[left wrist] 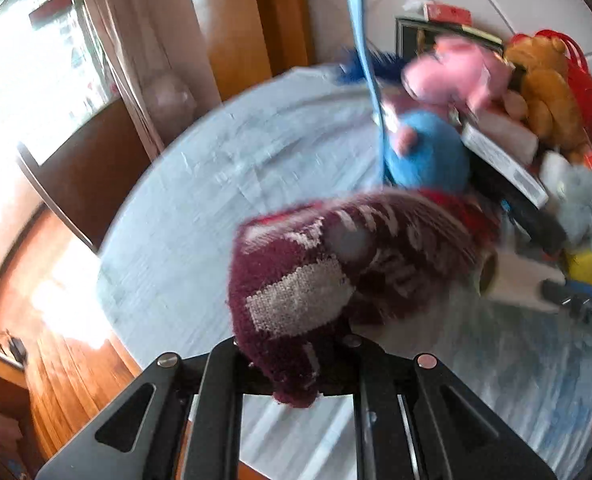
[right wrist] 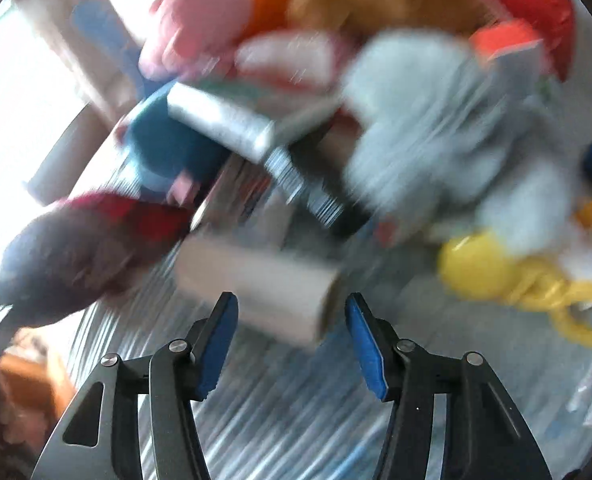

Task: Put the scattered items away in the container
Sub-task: 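Grasp the white paper roll with the right tool beside the held hat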

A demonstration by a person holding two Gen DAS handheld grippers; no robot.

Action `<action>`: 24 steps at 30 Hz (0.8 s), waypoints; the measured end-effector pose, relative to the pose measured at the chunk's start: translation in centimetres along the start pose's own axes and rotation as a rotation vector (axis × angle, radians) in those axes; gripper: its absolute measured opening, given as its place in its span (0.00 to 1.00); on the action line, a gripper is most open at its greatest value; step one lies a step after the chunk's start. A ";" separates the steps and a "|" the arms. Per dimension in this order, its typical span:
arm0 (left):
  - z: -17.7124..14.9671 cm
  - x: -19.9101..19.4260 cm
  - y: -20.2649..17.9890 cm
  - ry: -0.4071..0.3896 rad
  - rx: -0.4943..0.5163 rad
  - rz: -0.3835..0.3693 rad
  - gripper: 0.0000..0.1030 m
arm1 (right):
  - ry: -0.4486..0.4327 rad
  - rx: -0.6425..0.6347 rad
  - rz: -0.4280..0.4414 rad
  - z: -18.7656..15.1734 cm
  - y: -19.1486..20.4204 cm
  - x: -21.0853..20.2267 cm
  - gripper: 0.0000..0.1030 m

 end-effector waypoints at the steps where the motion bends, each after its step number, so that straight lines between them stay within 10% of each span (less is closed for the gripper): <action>1: -0.8 0.1 -0.7 0.022 -0.013 -0.014 0.12 | 0.029 -0.019 0.024 -0.8 0.5 0.0 0.55; 15: -4.3 2.1 -6.8 0.072 -0.131 -0.106 0.12 | -0.002 -0.356 0.098 -0.9 2.5 -0.1 0.60; 24: -4.3 3.1 -7.8 0.035 -0.090 -0.109 0.12 | -0.031 -0.348 0.107 -2.5 3.2 2.1 0.60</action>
Point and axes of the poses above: each gripper's, at about its wrist camera, not at the fingertips, and x roughly the way its jaws point, y to its left, z to its top, the point moved 2 cm from there along x, roughly the way its jaws point, and after that the axes turned 12 degrees about -y, right-handed, at the moved point
